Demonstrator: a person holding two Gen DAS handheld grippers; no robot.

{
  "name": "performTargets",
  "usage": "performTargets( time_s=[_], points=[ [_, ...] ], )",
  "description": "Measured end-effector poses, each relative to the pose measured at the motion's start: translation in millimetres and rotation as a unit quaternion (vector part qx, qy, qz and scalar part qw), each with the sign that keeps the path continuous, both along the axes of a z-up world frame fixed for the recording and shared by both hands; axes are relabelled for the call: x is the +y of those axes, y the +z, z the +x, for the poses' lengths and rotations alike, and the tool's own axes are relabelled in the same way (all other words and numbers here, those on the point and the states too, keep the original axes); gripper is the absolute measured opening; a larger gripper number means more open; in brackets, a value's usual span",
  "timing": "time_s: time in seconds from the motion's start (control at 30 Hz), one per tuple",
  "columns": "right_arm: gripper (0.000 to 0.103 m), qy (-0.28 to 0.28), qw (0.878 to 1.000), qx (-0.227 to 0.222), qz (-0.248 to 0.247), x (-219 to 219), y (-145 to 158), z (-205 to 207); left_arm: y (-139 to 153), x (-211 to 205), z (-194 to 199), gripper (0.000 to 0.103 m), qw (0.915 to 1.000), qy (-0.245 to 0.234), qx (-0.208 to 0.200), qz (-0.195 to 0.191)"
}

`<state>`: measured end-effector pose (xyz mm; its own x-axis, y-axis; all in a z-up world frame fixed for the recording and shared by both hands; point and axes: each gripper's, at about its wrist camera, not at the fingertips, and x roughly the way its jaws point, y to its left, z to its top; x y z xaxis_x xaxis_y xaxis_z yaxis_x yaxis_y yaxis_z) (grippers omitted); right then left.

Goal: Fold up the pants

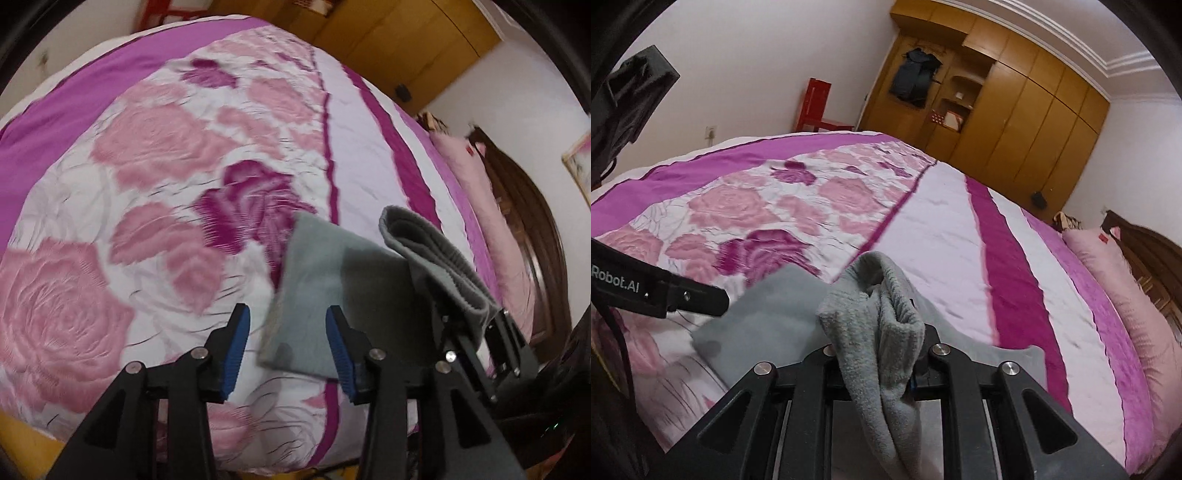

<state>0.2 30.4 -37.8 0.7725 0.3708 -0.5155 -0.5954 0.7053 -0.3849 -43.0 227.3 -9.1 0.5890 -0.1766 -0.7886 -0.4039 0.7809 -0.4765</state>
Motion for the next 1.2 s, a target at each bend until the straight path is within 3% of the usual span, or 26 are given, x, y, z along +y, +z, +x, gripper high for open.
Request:
performTargets(
  time_s=[0.1,0.3,0.4,0.6,0.67,0.73,0.93,1.07,1.2],
  points=[
    [0.014,0.009,1.0,-0.011,-0.003,17,-1,-9,1,11,-12,0.045,0.9997,0.021,-0.004,-0.006],
    [0.014,0.017,1.0,0.002,-0.025,46,-17,-3,-5,39,-30,0.048,0.9961,0.05,-0.015,-0.071],
    [0.014,0.017,1.0,0.007,-0.022,51,-26,-3,-4,44,-36,0.048,0.9951,0.059,-0.021,-0.077],
    [0.014,0.022,0.999,-0.023,-0.04,64,-38,-13,0,42,-35,0.049,0.9951,0.047,-0.035,-0.08],
    [0.014,0.014,0.999,-0.046,-0.023,62,-36,-17,0,42,-33,0.048,0.9947,0.045,-0.038,-0.085],
    [0.014,0.019,0.999,-0.025,-0.033,66,-39,-14,-3,45,-33,0.048,0.9949,0.056,-0.028,-0.08],
    [0.027,0.076,0.996,0.039,-0.034,65,-49,-14,-5,53,-37,0.048,0.9913,0.063,-0.045,-0.106],
    [0.041,0.132,0.99,0.038,-0.039,63,-52,-33,-4,56,-39,0.048,0.9886,0.067,-0.057,-0.122],
    [0.041,0.188,0.982,0.029,-0.019,54,-47,-59,-4,57,-42,0.048,0.9885,0.067,-0.058,-0.123]
  ],
)
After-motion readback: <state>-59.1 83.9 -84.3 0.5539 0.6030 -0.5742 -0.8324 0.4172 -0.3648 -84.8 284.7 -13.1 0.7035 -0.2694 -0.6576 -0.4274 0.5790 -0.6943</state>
